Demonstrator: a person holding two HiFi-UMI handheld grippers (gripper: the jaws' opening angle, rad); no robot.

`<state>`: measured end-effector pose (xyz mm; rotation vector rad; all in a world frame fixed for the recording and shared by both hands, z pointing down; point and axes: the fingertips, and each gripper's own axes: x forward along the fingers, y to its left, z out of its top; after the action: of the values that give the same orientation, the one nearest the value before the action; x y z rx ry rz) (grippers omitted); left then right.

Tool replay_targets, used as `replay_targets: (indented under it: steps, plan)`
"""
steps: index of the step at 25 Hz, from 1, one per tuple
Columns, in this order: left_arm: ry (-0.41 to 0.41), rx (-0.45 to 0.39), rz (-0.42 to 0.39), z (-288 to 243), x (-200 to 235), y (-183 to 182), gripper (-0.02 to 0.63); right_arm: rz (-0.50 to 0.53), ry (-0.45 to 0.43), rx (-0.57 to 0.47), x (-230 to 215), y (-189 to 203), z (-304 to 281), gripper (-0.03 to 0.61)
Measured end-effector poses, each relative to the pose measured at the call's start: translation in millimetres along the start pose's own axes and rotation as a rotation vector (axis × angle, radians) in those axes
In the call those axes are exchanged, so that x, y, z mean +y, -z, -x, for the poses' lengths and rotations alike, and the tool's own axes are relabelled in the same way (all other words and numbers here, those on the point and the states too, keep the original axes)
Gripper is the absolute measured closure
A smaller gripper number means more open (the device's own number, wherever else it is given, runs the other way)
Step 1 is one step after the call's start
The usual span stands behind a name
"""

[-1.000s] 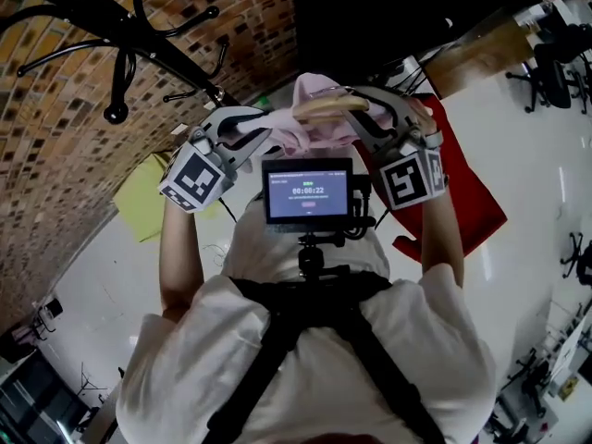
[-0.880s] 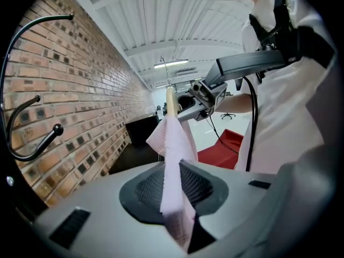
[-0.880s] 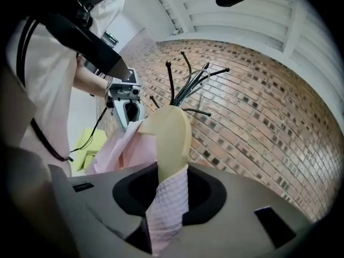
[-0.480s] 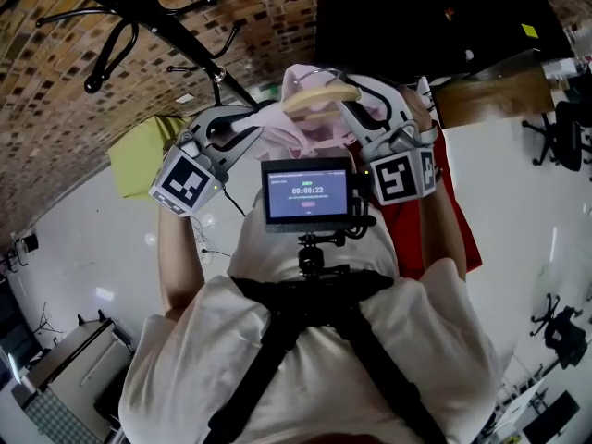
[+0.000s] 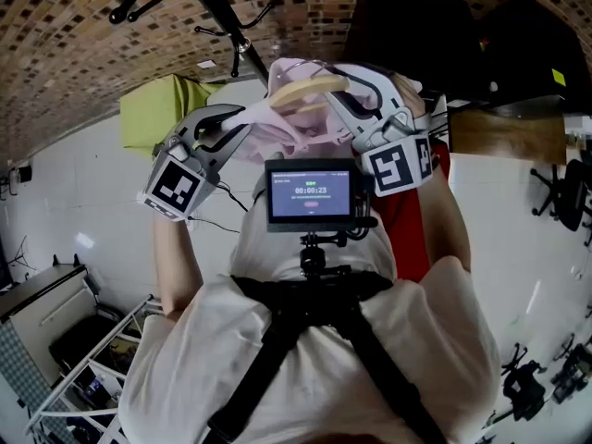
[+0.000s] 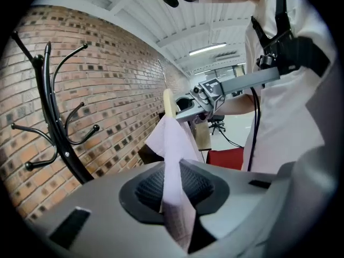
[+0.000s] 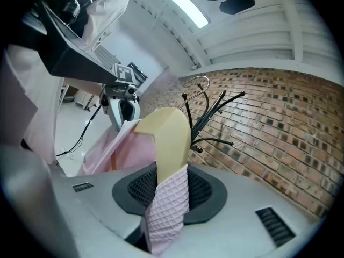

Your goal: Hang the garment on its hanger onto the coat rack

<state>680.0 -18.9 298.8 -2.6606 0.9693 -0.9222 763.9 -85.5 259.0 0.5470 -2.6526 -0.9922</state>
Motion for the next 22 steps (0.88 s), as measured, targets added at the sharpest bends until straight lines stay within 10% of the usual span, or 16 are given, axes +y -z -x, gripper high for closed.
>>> replay_targets:
  steps: [22]
  plan:
    - [-0.367, 0.016, 0.002, 101.2, 63.5, 13.4, 0.503, 0.052, -0.053, -0.118, -11.7, -79.3, -75.4, 0.476]
